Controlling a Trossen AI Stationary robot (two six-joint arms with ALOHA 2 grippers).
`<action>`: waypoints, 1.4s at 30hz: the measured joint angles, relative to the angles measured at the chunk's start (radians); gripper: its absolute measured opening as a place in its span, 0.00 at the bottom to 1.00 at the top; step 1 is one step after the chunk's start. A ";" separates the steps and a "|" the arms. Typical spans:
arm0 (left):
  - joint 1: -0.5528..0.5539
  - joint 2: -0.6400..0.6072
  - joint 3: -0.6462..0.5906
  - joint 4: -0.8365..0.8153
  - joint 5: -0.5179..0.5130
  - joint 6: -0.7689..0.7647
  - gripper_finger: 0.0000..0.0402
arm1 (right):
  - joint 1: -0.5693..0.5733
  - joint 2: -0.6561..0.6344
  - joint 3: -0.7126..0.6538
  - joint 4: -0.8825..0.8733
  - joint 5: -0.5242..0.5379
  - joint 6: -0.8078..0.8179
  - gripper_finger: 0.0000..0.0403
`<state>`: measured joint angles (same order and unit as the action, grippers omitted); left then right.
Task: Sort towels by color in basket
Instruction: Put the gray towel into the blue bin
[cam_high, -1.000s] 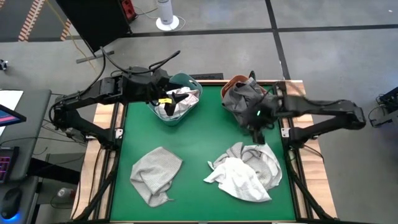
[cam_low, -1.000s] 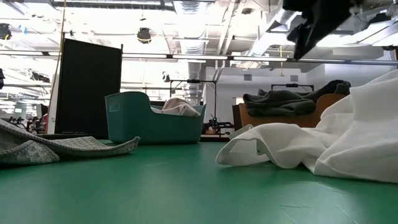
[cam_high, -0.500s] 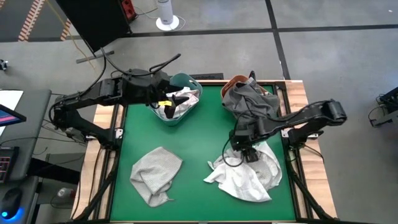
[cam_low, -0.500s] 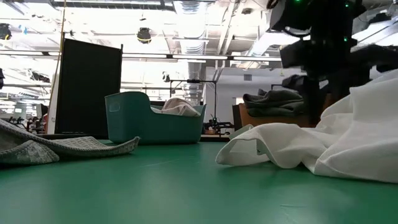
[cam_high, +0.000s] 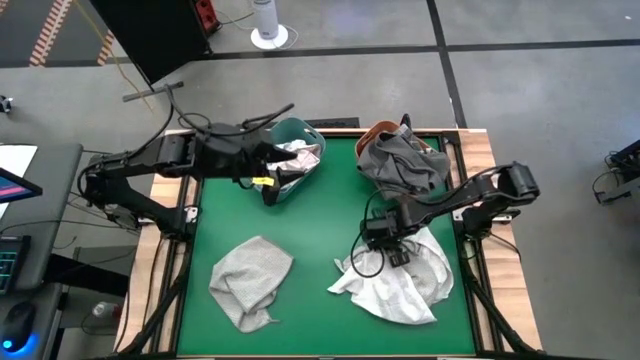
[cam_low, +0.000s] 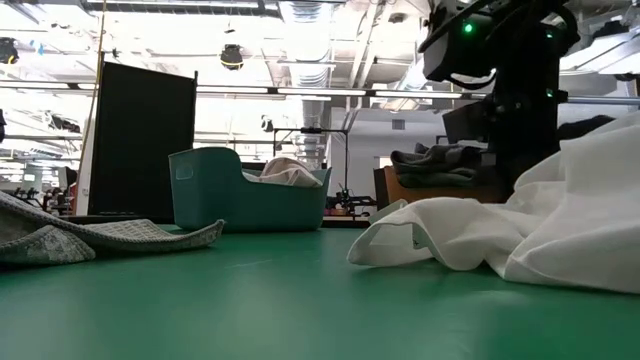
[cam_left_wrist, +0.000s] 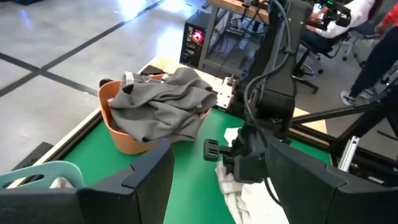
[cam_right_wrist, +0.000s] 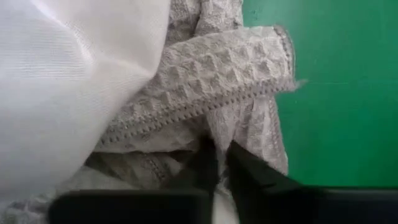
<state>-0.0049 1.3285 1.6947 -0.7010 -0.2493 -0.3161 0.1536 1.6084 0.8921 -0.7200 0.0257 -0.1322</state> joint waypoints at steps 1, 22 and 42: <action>-0.003 0.000 0.000 0.000 0.000 0.000 0.60 | -0.003 -0.004 0.000 -0.001 0.000 0.000 0.08; 0.002 0.084 -0.194 0.259 -0.057 0.016 0.60 | -0.249 -0.445 0.372 0.116 0.083 0.087 0.03; 0.007 0.242 -0.202 0.696 -0.019 0.102 0.50 | -0.120 -0.344 0.507 0.532 0.078 0.061 0.05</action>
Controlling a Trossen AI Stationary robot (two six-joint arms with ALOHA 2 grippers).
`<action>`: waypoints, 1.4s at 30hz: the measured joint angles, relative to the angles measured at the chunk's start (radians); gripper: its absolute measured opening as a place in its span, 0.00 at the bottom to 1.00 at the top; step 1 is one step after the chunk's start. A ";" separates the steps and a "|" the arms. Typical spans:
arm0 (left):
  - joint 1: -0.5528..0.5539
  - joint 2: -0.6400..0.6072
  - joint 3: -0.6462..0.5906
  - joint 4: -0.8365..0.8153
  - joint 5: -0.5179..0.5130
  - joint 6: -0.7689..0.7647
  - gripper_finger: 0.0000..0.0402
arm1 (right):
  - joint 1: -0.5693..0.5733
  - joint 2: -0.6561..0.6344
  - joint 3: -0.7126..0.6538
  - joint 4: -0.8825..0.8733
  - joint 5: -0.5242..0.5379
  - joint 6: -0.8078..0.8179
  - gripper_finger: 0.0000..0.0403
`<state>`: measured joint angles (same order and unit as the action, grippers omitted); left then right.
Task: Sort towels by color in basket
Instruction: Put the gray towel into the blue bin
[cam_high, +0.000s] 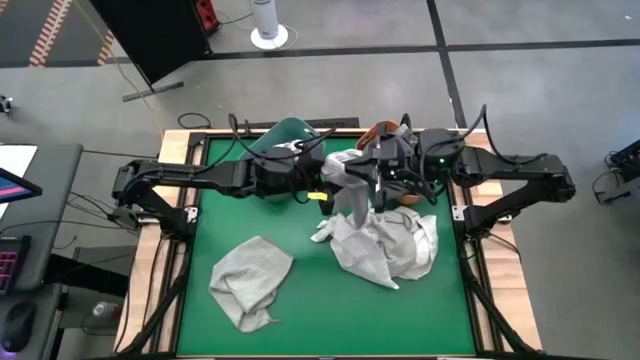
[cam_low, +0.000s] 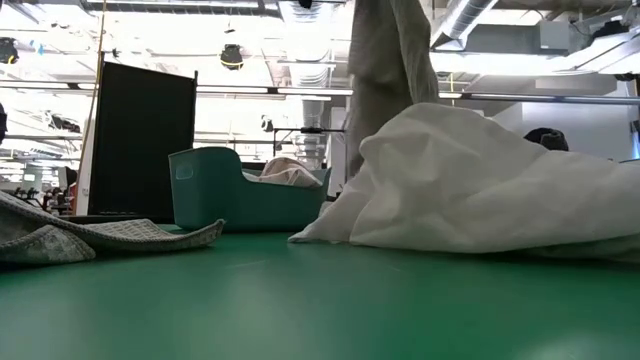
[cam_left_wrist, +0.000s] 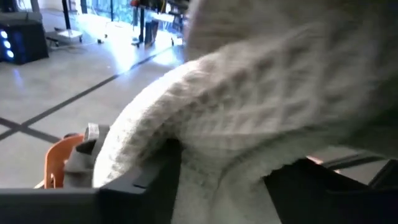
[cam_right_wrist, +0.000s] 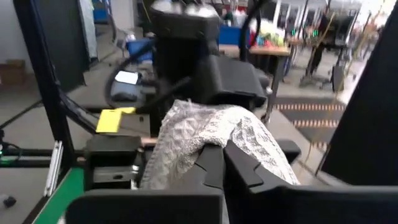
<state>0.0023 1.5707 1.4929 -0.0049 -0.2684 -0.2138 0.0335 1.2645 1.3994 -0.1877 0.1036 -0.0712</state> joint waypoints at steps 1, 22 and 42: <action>0.002 0.000 0.000 0.015 0.000 0.001 0.46 | 0.005 0.001 0.000 0.015 -0.001 -0.009 0.06; 0.098 -0.288 0.000 -0.353 -0.487 0.144 0.01 | -0.055 -0.091 0.001 -0.055 0.005 -0.015 0.37; 0.376 0.000 -0.009 -0.625 -0.265 -0.044 0.02 | 0.028 0.000 0.000 -0.147 0.005 0.098 0.45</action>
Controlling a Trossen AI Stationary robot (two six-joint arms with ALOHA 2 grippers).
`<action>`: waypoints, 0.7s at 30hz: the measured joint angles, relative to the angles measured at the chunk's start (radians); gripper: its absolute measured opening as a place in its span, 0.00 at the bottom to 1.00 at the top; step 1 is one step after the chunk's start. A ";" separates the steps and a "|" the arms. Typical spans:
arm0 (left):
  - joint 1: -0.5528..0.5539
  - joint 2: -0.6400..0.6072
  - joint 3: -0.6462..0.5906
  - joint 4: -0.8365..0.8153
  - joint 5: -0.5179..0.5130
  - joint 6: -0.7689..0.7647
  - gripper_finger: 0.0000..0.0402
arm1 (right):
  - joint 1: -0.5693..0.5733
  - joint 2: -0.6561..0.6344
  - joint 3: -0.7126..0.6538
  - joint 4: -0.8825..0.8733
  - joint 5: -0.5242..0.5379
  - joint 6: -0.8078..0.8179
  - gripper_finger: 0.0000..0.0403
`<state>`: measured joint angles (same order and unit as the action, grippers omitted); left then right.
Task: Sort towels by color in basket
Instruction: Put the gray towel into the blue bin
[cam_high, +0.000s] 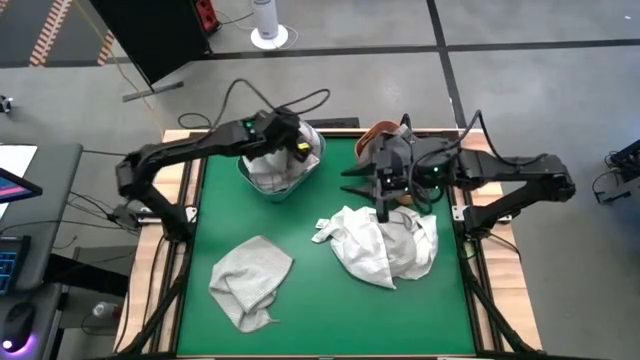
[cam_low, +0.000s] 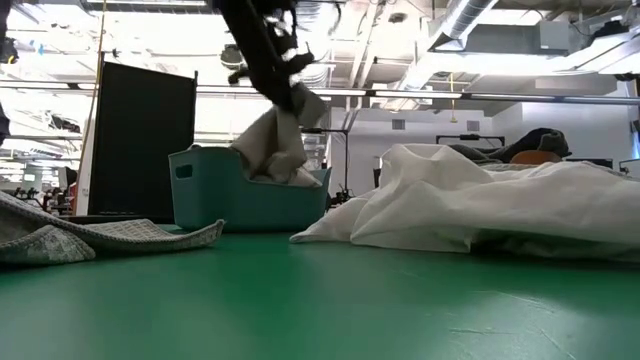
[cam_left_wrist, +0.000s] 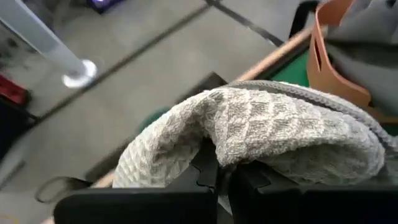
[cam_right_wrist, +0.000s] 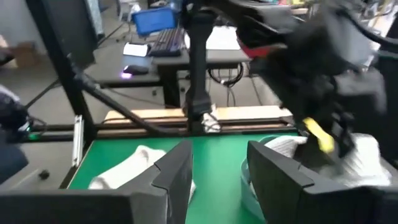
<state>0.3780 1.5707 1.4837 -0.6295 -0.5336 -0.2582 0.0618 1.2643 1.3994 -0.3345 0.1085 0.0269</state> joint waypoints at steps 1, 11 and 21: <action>0.012 0.024 0.000 0.008 0.032 -0.006 0.02 | 0.008 0.001 0.000 -0.004 0.000 0.000 0.45; 0.130 0.221 0.000 -0.050 0.256 -0.077 0.02 | 0.089 -0.030 0.000 -0.134 0.001 0.145 0.45; 0.150 0.363 0.002 -0.159 0.296 -0.155 0.02 | 0.157 -0.042 0.000 -0.215 0.081 0.212 0.45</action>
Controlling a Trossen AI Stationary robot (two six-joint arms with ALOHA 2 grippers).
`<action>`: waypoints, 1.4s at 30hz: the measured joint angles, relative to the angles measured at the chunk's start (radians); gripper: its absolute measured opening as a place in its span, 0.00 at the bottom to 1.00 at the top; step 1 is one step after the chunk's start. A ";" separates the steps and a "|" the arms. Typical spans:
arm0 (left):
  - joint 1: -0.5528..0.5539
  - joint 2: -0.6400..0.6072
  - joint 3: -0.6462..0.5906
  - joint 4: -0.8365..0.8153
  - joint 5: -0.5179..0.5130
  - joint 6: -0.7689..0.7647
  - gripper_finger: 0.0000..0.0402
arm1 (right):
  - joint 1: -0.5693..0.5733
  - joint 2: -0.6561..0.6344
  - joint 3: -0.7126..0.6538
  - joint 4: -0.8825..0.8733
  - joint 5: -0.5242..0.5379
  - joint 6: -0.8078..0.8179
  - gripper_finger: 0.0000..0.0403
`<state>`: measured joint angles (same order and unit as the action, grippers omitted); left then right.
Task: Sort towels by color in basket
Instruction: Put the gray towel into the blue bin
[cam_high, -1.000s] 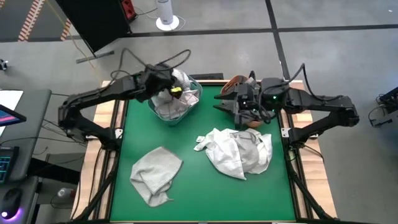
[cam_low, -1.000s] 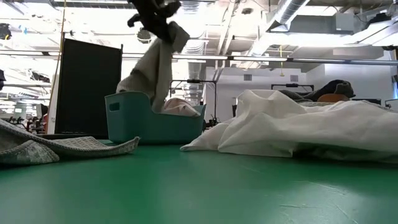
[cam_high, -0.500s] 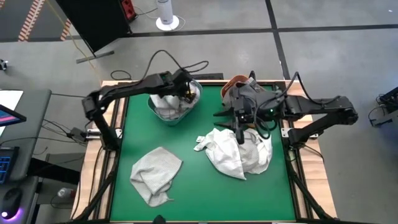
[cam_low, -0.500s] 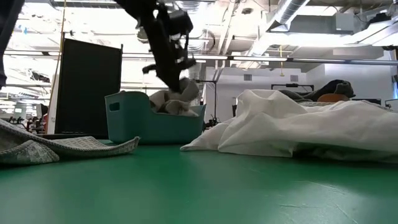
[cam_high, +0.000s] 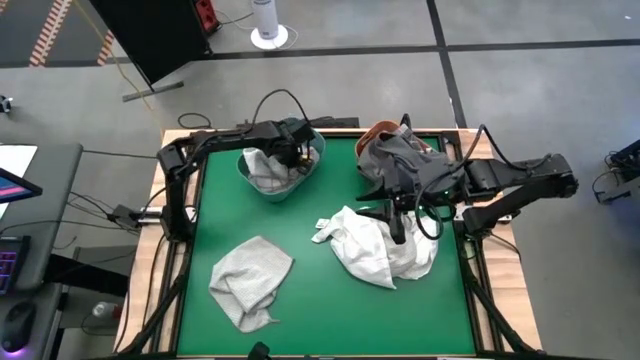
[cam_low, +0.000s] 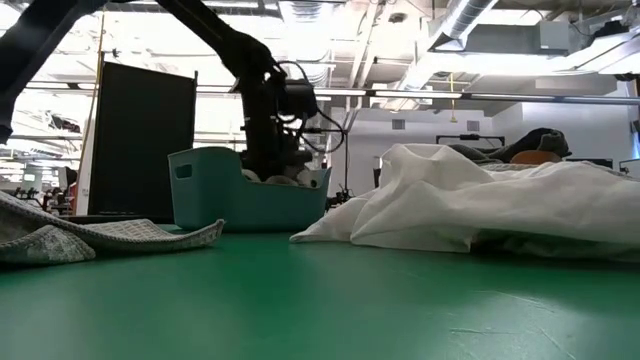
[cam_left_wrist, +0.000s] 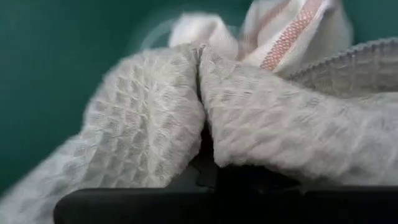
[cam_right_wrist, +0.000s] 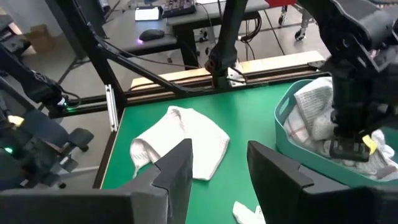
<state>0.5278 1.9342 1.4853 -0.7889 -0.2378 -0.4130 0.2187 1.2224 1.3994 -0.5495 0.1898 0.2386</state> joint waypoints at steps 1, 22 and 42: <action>0.000 0.012 0.000 -0.010 0.022 -0.015 0.02 | 0.001 0.000 0.000 0.000 0.000 0.000 0.45; -0.019 -0.152 0.040 -0.068 0.134 0.031 0.61 | -0.021 0.000 0.000 -0.022 0.002 -0.035 0.45; 0.118 -0.367 0.013 -0.413 0.103 0.168 0.62 | -0.033 0.000 0.000 -0.024 0.001 -0.055 0.45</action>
<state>0.6458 1.5671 1.4987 -1.2017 -0.1351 -0.2453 0.1860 1.2224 1.3994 -0.5735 0.1909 0.1835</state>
